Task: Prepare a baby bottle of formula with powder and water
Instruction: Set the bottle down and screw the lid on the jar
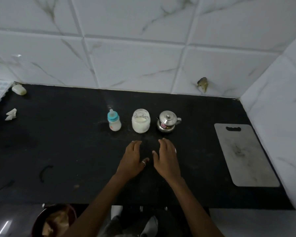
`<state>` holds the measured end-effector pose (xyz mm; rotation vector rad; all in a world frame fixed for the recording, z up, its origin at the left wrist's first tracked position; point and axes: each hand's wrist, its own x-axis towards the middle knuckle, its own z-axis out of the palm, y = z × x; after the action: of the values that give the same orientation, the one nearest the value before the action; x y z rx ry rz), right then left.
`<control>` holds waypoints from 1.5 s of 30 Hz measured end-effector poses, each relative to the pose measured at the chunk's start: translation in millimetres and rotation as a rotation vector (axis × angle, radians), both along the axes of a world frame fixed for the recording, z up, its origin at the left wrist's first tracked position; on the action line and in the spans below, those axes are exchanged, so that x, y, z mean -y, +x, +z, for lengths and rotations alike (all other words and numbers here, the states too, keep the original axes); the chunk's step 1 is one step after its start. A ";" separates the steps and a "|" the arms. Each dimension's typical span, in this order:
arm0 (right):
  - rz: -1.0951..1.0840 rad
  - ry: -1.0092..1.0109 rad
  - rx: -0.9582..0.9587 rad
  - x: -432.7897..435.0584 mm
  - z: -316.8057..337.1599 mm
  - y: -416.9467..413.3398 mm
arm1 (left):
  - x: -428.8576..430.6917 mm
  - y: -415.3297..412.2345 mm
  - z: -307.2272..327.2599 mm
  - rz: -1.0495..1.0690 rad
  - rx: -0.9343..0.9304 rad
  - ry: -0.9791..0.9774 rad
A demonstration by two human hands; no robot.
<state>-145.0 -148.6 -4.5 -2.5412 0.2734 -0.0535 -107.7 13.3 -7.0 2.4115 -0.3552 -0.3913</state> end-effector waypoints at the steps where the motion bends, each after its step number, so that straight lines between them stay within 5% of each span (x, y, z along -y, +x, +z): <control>1: -0.009 -0.037 -0.025 8.0 -2.9 -5.3 | 6.8 -5.0 -1.5 -0.024 0.012 0.026; 10: 0.114 -0.222 -0.217 38.8 -21.0 -10.1 | 16.3 -19.8 -16.7 -0.060 -0.007 0.277; 18: 0.213 -0.223 -0.345 46.0 -24.6 0.4 | 8.3 -22.4 -21.7 -0.030 -0.041 0.309; 33: 0.123 -0.183 -0.298 41.8 -17.6 9.7 | -2.8 -12.1 -18.1 0.009 -0.072 0.206; 45: 0.139 0.101 -0.040 16.3 74.9 67.3 | -9.2 44.2 11.7 0.132 0.011 -0.078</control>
<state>-77.6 -164.9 70.4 -2.4560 0.1109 0.0631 -63.5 22.4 4.7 2.3462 -0.2113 -0.2995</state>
